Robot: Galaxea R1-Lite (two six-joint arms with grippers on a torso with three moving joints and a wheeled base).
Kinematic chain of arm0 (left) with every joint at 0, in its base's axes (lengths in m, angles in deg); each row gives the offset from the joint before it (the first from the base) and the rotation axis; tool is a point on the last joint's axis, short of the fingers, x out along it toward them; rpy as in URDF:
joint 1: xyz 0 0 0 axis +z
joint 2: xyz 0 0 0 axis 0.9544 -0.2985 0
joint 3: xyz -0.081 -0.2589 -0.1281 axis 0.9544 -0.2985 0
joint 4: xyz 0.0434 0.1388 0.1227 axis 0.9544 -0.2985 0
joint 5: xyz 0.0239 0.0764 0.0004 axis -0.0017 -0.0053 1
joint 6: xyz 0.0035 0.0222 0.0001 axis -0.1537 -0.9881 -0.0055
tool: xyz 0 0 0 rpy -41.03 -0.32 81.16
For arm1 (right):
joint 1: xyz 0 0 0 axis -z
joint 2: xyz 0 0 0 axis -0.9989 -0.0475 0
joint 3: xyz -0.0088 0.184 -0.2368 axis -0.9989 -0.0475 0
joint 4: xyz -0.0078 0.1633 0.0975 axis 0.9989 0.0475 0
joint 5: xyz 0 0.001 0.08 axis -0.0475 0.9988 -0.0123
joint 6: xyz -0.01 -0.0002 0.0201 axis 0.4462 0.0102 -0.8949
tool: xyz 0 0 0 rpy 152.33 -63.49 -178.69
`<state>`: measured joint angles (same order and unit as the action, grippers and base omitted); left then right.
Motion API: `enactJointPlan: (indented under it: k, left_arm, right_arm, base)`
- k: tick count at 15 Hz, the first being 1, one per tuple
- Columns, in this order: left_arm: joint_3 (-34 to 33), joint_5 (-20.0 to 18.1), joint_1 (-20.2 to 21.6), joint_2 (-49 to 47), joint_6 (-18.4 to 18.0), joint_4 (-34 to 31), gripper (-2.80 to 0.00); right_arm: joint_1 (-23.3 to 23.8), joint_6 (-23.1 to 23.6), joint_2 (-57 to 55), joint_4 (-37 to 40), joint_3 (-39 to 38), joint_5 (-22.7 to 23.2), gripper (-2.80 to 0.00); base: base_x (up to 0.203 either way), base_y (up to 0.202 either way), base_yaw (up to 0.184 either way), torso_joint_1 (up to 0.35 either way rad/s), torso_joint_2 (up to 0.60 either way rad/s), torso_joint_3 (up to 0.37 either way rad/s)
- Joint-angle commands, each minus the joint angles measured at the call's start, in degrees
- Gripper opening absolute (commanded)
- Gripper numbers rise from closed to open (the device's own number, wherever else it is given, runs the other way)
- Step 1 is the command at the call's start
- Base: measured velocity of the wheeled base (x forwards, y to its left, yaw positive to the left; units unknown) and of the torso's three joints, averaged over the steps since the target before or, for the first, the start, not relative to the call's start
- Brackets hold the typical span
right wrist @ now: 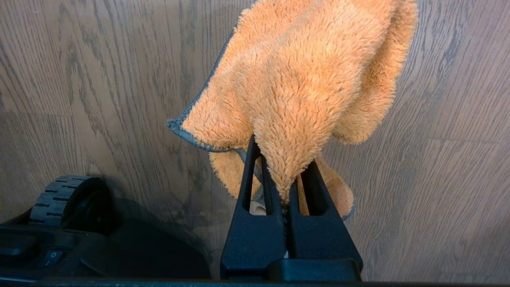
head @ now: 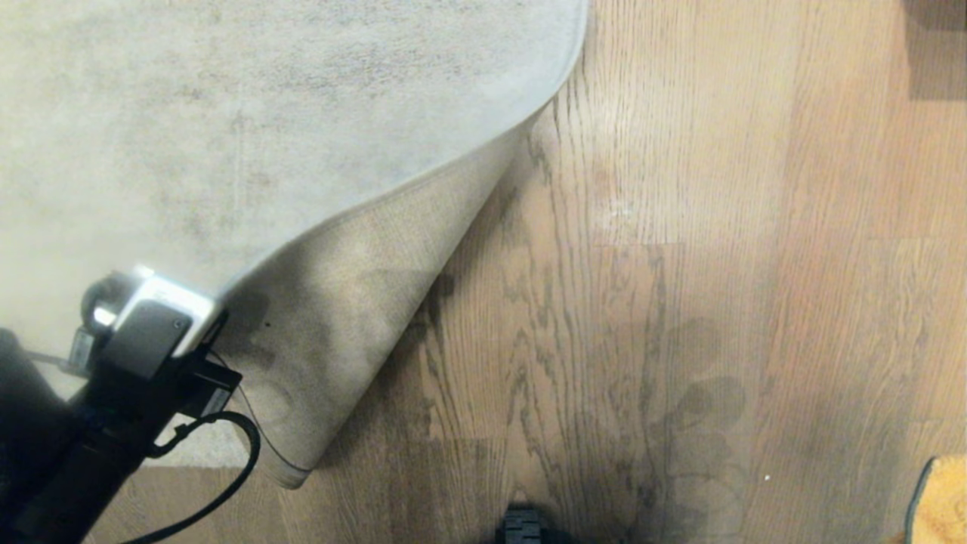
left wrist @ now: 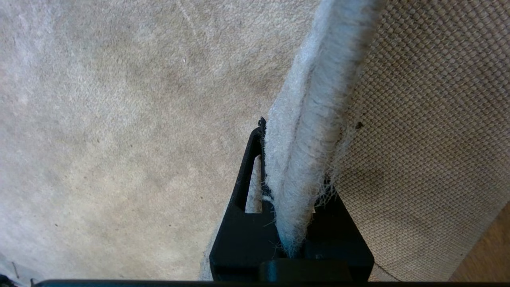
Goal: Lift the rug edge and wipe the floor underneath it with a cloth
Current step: Lay down the carpet
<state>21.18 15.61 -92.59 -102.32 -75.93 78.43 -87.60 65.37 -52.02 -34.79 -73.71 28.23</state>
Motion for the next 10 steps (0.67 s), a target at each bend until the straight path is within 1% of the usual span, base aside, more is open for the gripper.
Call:
enactJointPlan:
  k: [1,4,10]
  left_arm:
    - [0.1,0.1,-0.1,0.1,-0.1,0.4,0.00]
    - [0.3,0.2,-0.7,0.0,0.6,0.4,0.00]
    - [1.6,0.2,-4.3,1.1,3.6,0.5,0.00]
  right_arm:
    - [0.0,0.0,-0.1,0.0,0.0,0.0,-2.80]
    - [0.0,0.0,-0.1,0.0,0.0,0.0,-2.80]
    - [0.0,0.0,-0.1,0.0,0.0,0.0,-2.80]
  base:
    - [0.000,0.000,0.000,0.000,0.00,0.000]
    - [0.000,0.000,0.000,0.000,0.00,0.000]
    - [0.000,0.000,0.000,0.000,0.00,0.000]
